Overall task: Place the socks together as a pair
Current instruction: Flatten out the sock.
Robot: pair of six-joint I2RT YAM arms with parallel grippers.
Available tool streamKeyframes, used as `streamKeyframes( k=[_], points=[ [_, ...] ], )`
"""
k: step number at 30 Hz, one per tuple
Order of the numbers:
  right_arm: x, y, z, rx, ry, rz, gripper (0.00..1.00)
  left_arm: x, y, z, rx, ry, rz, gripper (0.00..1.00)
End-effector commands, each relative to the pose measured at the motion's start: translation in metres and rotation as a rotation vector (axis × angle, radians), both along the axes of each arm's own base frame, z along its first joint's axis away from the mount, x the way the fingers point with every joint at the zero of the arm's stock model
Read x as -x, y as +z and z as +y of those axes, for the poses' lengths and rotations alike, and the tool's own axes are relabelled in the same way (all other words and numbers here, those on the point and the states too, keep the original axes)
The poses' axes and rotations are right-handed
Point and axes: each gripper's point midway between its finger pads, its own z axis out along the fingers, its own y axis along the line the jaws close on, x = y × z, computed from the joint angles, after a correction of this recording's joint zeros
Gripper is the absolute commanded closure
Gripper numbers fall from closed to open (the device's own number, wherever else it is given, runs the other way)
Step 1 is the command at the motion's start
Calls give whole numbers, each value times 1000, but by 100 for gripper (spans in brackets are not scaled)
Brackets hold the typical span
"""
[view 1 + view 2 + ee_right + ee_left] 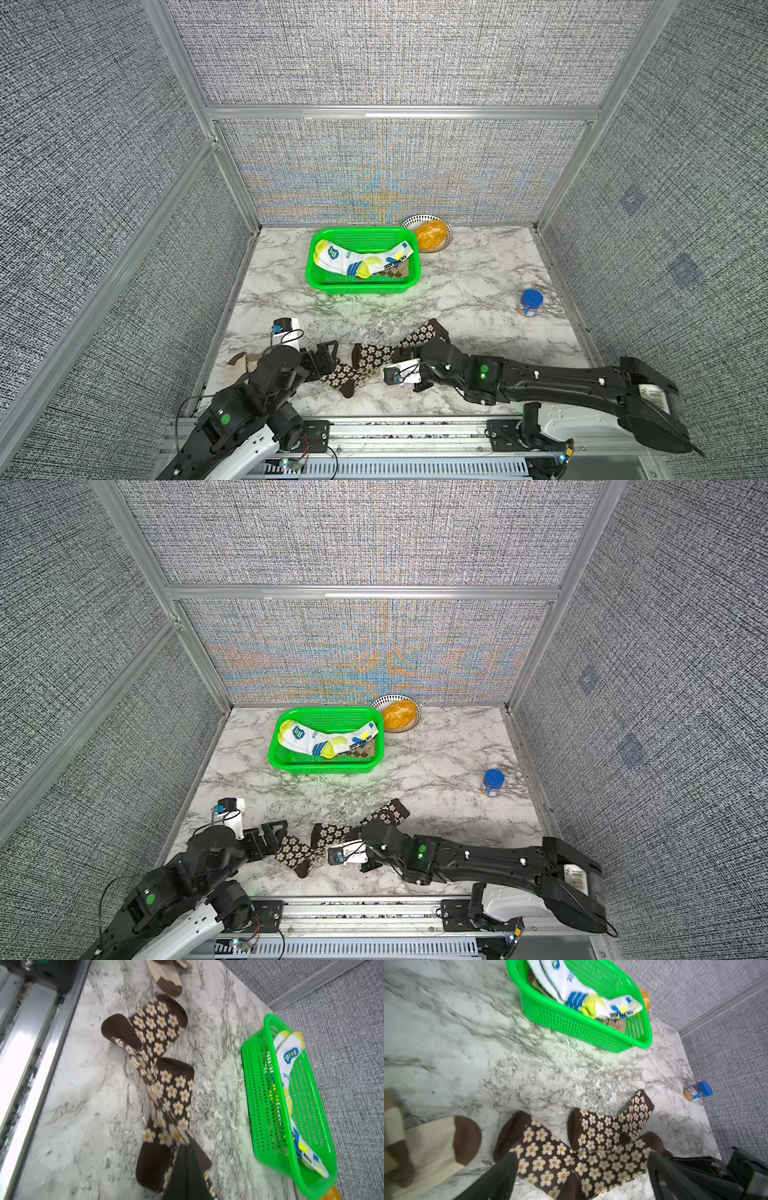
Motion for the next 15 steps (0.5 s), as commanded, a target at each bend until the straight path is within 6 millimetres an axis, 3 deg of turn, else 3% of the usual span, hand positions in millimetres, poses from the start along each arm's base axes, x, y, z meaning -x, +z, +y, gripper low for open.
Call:
streamKeyframes(
  k=[1,4,9,13,15],
  points=[
    [-12,2,-18,-27,-80,-46,100,-7,-2,-34,98,-67,37,1],
    [-23,-3,-36,-7,-137,-107,100,-9,-23,-44,66,-75,123,1],
    [-44,-7,-58,18,-266,-134,100,-7,-46,-44,6,-54,224,1],
    [-47,-9,-70,30,-322,-119,58,6,-63,-39,-19,-56,303,2],
    [-50,0,-76,-5,-360,-128,52,13,-74,-32,-42,-42,344,2]
  ],
)
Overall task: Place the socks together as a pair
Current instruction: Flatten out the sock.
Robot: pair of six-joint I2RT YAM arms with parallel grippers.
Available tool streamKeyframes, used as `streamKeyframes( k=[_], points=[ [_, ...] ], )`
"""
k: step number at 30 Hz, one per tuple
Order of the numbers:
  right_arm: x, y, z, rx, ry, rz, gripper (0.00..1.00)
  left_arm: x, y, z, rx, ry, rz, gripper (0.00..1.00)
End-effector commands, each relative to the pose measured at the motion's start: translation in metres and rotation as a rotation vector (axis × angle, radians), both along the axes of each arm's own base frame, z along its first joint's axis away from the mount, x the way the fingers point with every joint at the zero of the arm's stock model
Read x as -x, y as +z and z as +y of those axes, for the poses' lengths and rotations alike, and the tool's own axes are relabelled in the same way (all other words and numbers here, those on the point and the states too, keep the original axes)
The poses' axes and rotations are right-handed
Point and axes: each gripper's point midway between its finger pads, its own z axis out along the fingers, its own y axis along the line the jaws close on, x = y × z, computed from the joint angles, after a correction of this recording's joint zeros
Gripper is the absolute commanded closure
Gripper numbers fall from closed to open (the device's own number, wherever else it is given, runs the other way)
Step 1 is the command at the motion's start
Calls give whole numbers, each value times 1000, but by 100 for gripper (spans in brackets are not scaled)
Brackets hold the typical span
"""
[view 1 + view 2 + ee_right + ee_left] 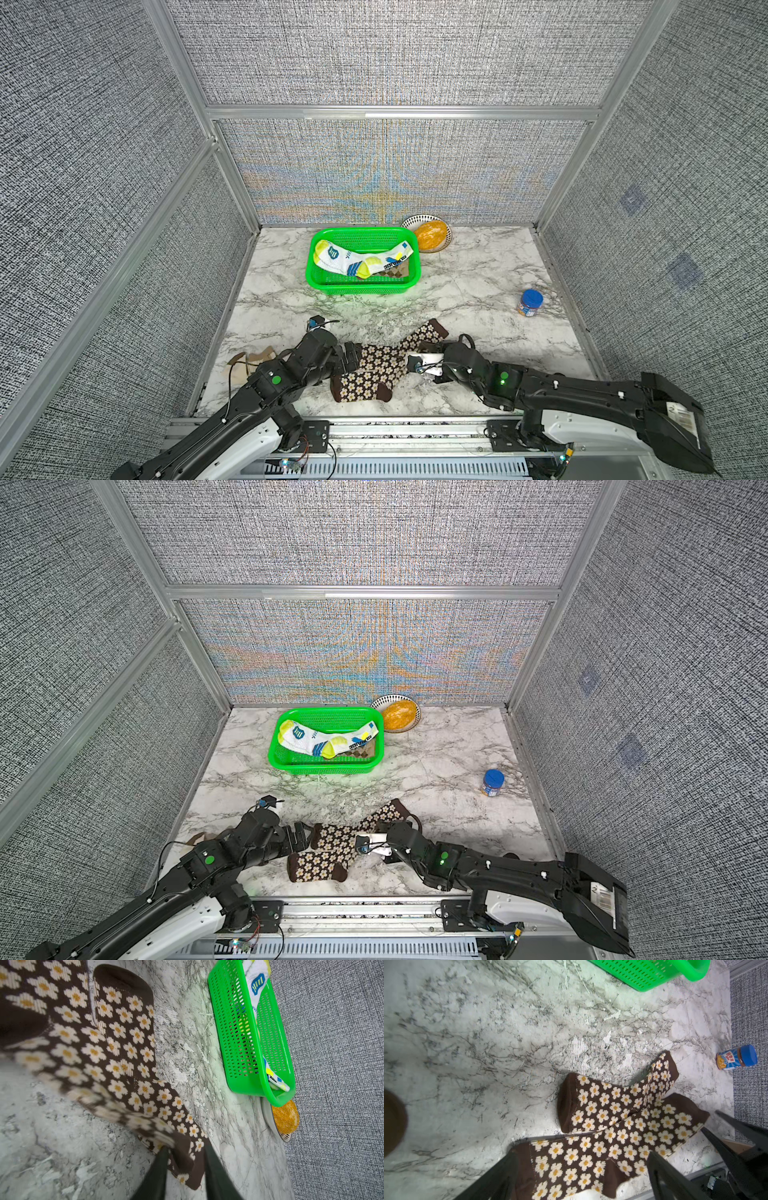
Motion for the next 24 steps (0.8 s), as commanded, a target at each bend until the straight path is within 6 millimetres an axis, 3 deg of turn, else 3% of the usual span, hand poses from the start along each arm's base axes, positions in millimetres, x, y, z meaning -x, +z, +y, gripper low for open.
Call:
streamKeyframes(
  k=[1,7,11,13,15,18,22,24],
  points=[
    [-9,17,-12,-70,-96,-25,51,13,-17,9,-24,18,76,2],
    [2,79,-15,-356,-105,2,46,23,-41,12,-42,21,145,5],
    [3,124,-23,-669,-149,82,32,26,-52,15,-96,8,180,8],
    [-5,129,-30,-804,-220,217,31,28,-58,17,-119,0,198,12],
    [-15,118,-33,-871,-299,421,31,33,-65,18,-130,-8,223,16],
    [-27,67,-38,-808,-497,732,37,39,-74,20,-142,-14,249,21],
    [-15,-3,-34,-680,-602,1047,41,40,-82,15,-129,-31,264,32],
    [-8,-24,-31,-607,-618,1128,41,40,-84,13,-135,-42,270,36]
  ],
)
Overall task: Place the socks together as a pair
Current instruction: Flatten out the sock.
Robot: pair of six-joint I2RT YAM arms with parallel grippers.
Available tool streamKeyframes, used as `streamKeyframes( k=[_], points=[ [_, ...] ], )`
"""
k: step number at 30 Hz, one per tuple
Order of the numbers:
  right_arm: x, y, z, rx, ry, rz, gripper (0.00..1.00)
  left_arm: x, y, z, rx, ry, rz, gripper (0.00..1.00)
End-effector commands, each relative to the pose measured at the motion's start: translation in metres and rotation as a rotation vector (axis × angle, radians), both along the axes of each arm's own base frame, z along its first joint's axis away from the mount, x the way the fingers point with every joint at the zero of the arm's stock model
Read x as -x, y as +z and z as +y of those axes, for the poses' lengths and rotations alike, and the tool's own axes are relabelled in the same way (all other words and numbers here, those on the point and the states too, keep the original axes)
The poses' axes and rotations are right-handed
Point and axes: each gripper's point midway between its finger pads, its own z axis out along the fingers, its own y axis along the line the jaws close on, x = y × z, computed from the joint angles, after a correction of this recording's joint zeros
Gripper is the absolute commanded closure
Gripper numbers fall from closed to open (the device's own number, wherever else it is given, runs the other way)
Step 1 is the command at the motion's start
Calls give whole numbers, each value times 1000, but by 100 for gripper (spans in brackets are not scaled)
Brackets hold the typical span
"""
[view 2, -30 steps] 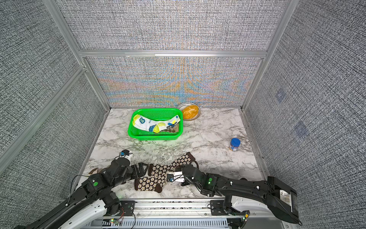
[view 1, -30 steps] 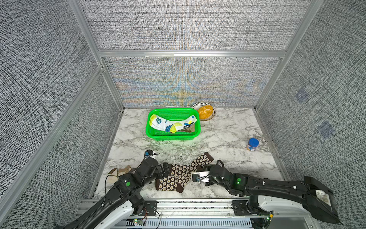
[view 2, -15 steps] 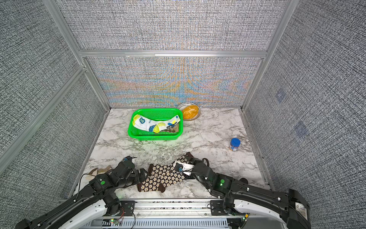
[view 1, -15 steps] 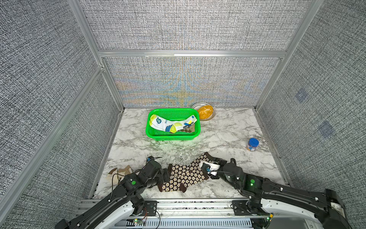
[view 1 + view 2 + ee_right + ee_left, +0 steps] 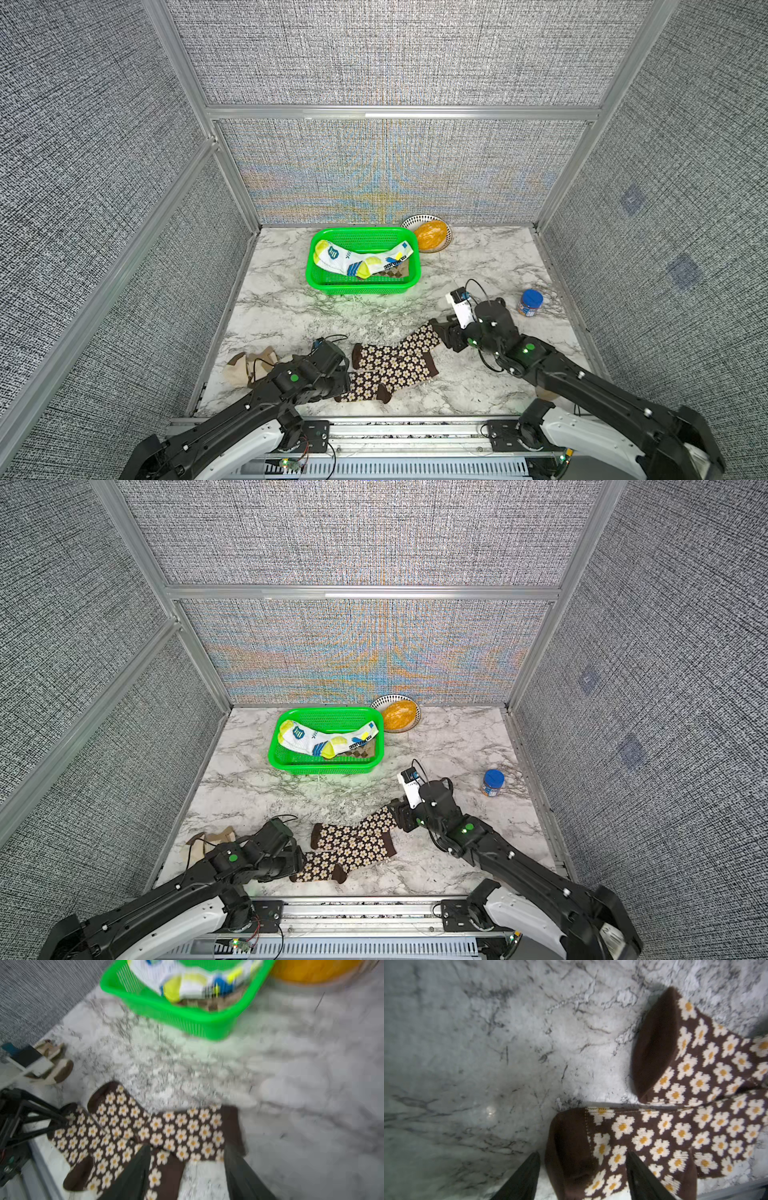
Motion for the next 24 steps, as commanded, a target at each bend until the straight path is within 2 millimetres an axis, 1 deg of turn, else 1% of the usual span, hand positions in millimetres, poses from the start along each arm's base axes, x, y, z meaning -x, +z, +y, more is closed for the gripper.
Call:
streamKeyframes(
  k=[1,4,7,10,12,14,16,18,19,20,21,22,23,24],
  points=[
    [37,-32,16,-55,94,293,42,1,-4,-6,9,-27,13,38],
    [43,-52,17,-28,106,366,45,0,-8,-8,1,-35,21,52],
    [52,-67,18,-24,125,421,45,-1,-9,-9,3,-37,20,64],
    [58,-84,11,17,109,462,47,-2,-5,-10,15,-37,11,71],
    [60,-92,7,32,97,473,47,-2,-3,-11,24,-37,3,75],
    [61,-98,5,40,87,479,47,-3,-1,-12,37,-32,-4,80],
    [61,-101,9,22,100,477,48,-2,1,-14,52,-34,-5,82],
    [62,-101,17,-10,123,481,50,-3,5,-17,65,-39,-10,84],
    [62,-101,21,-21,138,484,56,-4,8,-18,71,-40,-14,85],
    [64,-102,24,-26,150,495,66,-4,9,-19,74,-42,-17,86],
    [67,-102,27,-30,166,506,81,-4,13,-20,79,-45,-22,88],
    [70,-101,28,-33,182,514,91,-5,17,-22,87,-50,-29,90],
    [72,-100,28,-33,186,517,99,-5,21,-23,97,-55,-36,92],
    [72,-97,26,-30,182,506,100,-6,27,-25,108,-60,-47,93]
  ],
)
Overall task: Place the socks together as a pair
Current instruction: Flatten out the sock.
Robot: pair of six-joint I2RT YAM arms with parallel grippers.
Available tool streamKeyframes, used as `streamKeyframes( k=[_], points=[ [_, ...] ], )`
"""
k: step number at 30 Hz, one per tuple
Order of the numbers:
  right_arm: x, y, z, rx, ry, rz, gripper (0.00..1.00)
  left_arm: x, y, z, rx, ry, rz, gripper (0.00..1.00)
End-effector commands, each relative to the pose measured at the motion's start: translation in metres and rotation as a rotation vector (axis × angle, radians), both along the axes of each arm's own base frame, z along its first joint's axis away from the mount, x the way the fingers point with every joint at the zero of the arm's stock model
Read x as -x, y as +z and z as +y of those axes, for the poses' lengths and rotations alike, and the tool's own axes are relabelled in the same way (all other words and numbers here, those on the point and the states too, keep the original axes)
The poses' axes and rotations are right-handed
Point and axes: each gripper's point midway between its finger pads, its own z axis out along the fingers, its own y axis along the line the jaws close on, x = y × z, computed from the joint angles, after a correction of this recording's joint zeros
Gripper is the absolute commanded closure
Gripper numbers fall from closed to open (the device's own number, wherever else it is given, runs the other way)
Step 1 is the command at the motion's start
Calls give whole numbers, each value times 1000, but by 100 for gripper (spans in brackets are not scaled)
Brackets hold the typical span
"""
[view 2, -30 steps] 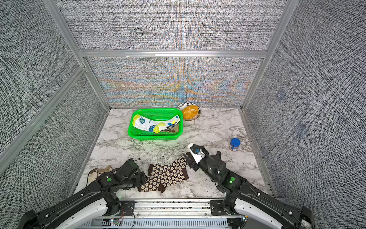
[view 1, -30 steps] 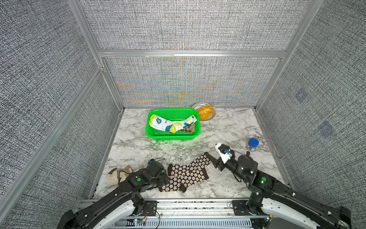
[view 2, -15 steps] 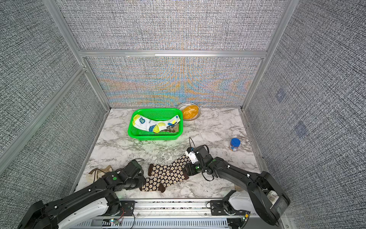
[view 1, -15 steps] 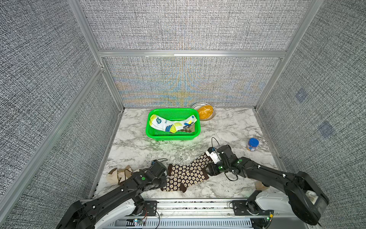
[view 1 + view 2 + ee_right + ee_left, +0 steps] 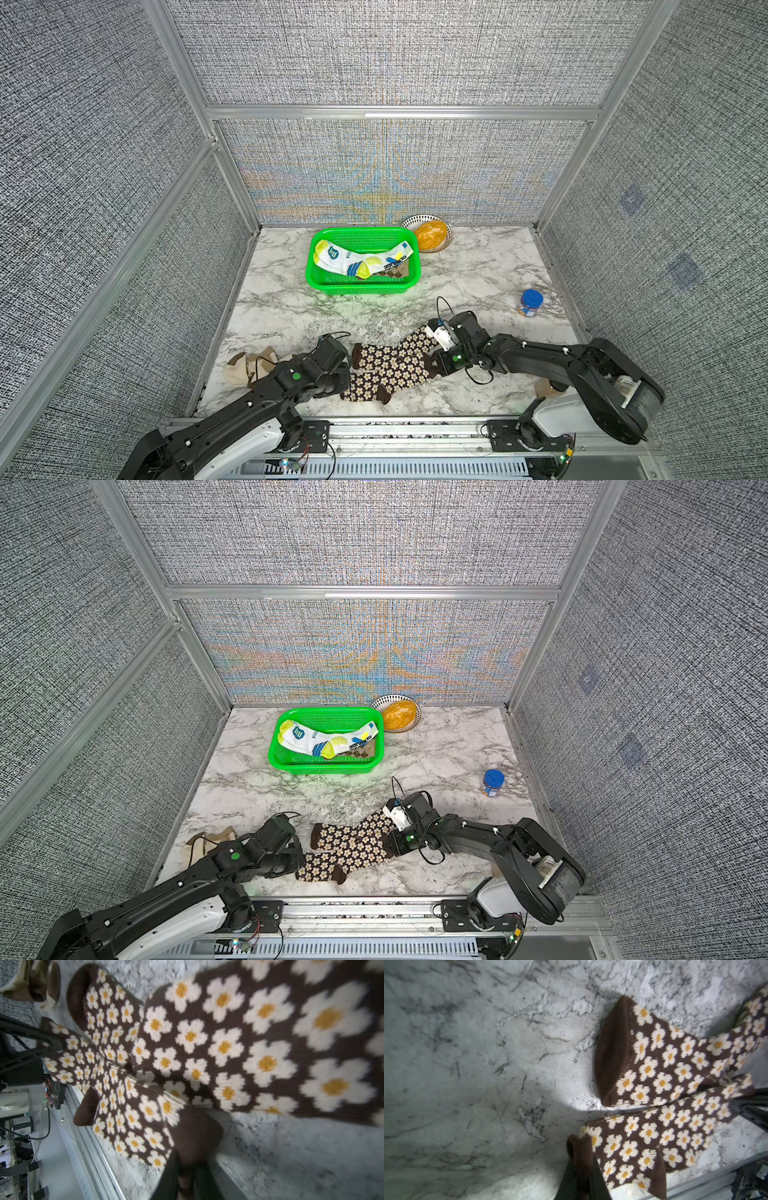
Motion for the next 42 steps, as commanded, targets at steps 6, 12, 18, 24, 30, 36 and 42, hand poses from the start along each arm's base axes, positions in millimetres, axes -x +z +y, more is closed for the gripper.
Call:
streamKeyframes(
  k=[6,12,18,24,30,36,42],
  points=[
    [-12,55,-10,17,-43,-101,100,5,53,-15,100,-58,-64,95],
    [-57,106,-26,21,-122,-235,100,-11,92,-43,204,-81,-144,96],
    [-91,111,-29,-6,-96,-204,100,-43,92,-70,146,-96,-175,96],
    [-95,97,-30,15,-71,-158,100,-54,76,-63,0,-96,-143,98],
    [-81,94,-34,21,-57,-127,100,-51,72,-44,-20,-63,-157,97],
    [-64,101,-34,-26,-48,-108,100,-47,78,-36,-1,-53,-181,96],
    [-63,91,-39,10,-60,-94,100,-49,59,-46,-3,-70,-142,97]
  ],
)
